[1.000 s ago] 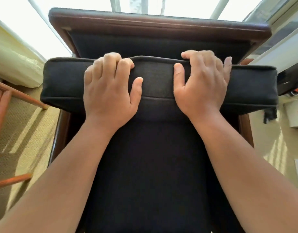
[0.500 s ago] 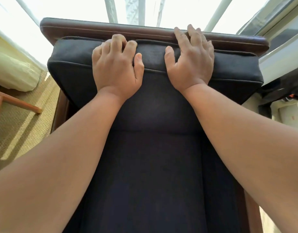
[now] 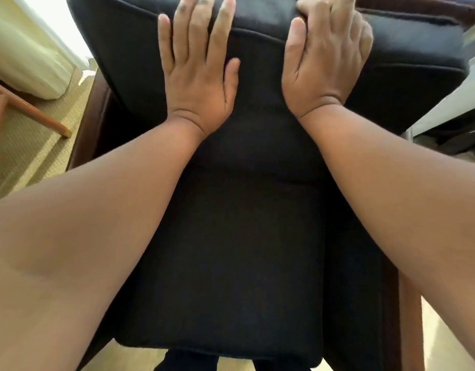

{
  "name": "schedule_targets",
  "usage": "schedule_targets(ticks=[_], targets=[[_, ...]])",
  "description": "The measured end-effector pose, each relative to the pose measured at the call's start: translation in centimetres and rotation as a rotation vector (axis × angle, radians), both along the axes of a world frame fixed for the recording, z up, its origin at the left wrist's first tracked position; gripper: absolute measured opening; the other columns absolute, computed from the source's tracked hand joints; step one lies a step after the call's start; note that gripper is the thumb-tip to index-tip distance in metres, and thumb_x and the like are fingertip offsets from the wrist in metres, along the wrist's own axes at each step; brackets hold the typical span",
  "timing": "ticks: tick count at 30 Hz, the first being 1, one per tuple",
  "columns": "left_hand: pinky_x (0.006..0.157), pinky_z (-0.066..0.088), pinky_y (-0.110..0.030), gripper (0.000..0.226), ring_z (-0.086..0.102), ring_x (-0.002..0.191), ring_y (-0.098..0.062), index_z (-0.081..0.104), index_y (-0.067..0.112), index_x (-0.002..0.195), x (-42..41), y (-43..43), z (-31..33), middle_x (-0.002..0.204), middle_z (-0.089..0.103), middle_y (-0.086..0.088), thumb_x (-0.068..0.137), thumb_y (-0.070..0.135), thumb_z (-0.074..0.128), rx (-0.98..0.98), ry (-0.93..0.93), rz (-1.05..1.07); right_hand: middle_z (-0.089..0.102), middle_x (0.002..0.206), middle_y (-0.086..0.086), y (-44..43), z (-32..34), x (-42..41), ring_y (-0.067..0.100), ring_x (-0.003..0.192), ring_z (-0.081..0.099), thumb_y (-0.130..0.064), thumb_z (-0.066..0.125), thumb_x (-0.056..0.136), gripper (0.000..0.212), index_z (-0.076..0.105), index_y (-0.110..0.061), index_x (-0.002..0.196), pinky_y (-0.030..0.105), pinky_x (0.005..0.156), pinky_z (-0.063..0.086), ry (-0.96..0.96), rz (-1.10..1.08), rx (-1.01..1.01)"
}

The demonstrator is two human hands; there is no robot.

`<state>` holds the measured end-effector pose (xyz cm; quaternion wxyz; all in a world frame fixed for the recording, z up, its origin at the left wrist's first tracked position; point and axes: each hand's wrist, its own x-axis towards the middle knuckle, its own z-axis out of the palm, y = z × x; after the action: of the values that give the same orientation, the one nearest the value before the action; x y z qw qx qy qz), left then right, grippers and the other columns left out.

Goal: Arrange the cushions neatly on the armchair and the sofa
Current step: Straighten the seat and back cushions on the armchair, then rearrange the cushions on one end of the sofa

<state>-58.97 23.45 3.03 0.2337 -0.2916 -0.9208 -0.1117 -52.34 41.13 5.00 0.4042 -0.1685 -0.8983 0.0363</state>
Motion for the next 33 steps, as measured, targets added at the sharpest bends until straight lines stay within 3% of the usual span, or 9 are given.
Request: schedule_targets(ticks=[3, 6, 9, 14, 17, 21, 25, 28, 33], targets=[[0.124, 0.011, -0.057, 0.065, 0.008, 0.153, -0.044, 0.016, 0.012, 0.161, 5.0, -2.3, -2.9, 0.165, 0.009, -0.026, 0.105, 0.035, 0.038, -0.003, -0.212, -0.008, 0.033, 0.162, 0.018, -3.2, -2.5, 5.3, 0.037, 0.151, 0.026, -0.037, 0.049, 0.099, 0.061, 0.039, -0.015, 0.155, 0.053, 0.123, 0.012, -0.228, -0.002, -0.104], [0.124, 0.008, -0.056, 0.068, -0.006, 0.155, -0.035, 0.005, 0.020, 0.162, 13.2, -6.5, -8.0, 0.169, -0.011, -0.012, 0.105, 0.040, 0.036, -0.152, -0.604, 0.004, -0.001, 0.170, 0.013, -6.2, -6.4, 13.1, 0.034, 0.156, -0.001, -0.030, 0.059, 0.094, 0.084, 0.010, -0.023, 0.163, 0.058, 0.125, 0.011, -0.693, 0.137, -0.326], [0.125, 0.005, -0.054, 0.066, -0.005, 0.156, -0.028, 0.010, 0.022, 0.162, 22.4, -10.6, -12.1, 0.170, -0.005, -0.004, 0.105, 0.042, 0.035, -0.352, -0.892, 0.052, 0.001, 0.171, 0.007, -8.2, -9.9, 22.0, 0.026, 0.157, 0.000, -0.031, 0.056, 0.099, 0.082, 0.004, -0.027, 0.163, 0.054, 0.124, 0.018, -1.108, 0.226, -0.524], [0.126, 0.006, -0.046, 0.057, 0.008, 0.156, -0.022, 0.029, 0.024, 0.158, 33.3, -14.3, -13.8, 0.169, 0.012, -0.001, 0.104, 0.038, 0.042, -0.423, -1.150, 0.077, 0.009, 0.170, -0.001, -10.2, -11.1, 31.9, 0.026, 0.153, 0.023, -0.034, 0.051, 0.102, 0.075, 0.005, -0.035, 0.162, 0.045, 0.120, 0.031, -1.460, 0.319, -0.640], [0.125, 0.011, -0.042, 0.049, 0.019, 0.153, -0.019, 0.041, 0.025, 0.151, 37.0, -15.7, -13.7, 0.167, 0.021, 0.000, 0.103, 0.035, 0.043, -0.368, -1.207, 0.086, 0.017, 0.168, -0.002, -11.2, -11.4, 34.6, 0.027, 0.141, 0.043, -0.037, 0.050, 0.102, 0.074, 0.006, -0.039, 0.161, 0.043, 0.107, 0.047, -1.536, 0.359, -0.676], [0.120, 0.023, -0.042, 0.044, 0.032, 0.147, -0.021, 0.049, 0.024, 0.145, 40.0, -16.9, -13.6, 0.163, 0.029, 0.001, 0.102, 0.033, 0.048, -0.190, -1.252, 0.145, 0.035, 0.158, -0.001, -12.9, -12.0, 36.3, 0.022, 0.125, 0.056, -0.037, 0.050, 0.103, 0.070, 0.011, -0.039, 0.161, 0.037, 0.095, 0.052, -1.544, 0.354, -0.671], [0.114, 0.036, -0.042, 0.042, 0.041, 0.140, -0.022, 0.052, 0.023, 0.142, 42.9, -21.5, -13.8, 0.161, 0.032, 0.002, 0.101, 0.031, 0.052, -0.079, -1.334, 0.136, 0.045, 0.151, 0.001, -16.9, -12.7, 38.2, 0.023, 0.131, 0.052, -0.035, 0.052, 0.102, 0.067, 0.020, -0.034, 0.161, 0.037, 0.102, 0.048, -1.534, 0.329, -0.631], [0.115, 0.038, -0.039, 0.042, 0.046, 0.138, -0.022, 0.053, 0.021, 0.141, 45.7, -27.9, -11.3, 0.156, 0.041, -0.002, 0.101, 0.030, 0.052, 0.077, -1.373, 0.263, 0.054, 0.147, 0.002, -22.3, -11.7, 40.3, 0.020, 0.130, 0.055, -0.030, 0.057, 0.099, 0.061, 0.037, -0.029, 0.156, 0.035, 0.108, 0.046, -1.550, 0.359, -0.694], [0.109, 0.041, -0.032, 0.035, 0.051, 0.129, -0.018, 0.056, 0.020, 0.138, 53.6, -40.3, -2.3, 0.142, 0.052, -0.001, 0.103, 0.025, 0.053, 0.399, -1.391, 0.526, 0.066, 0.128, -0.007, -34.2, -3.5, 42.0, 0.010, 0.113, 0.062, -0.028, 0.058, 0.100, 0.046, 0.053, -0.028, 0.146, 0.028, 0.102, 0.048, -1.495, 0.505, -0.794]])
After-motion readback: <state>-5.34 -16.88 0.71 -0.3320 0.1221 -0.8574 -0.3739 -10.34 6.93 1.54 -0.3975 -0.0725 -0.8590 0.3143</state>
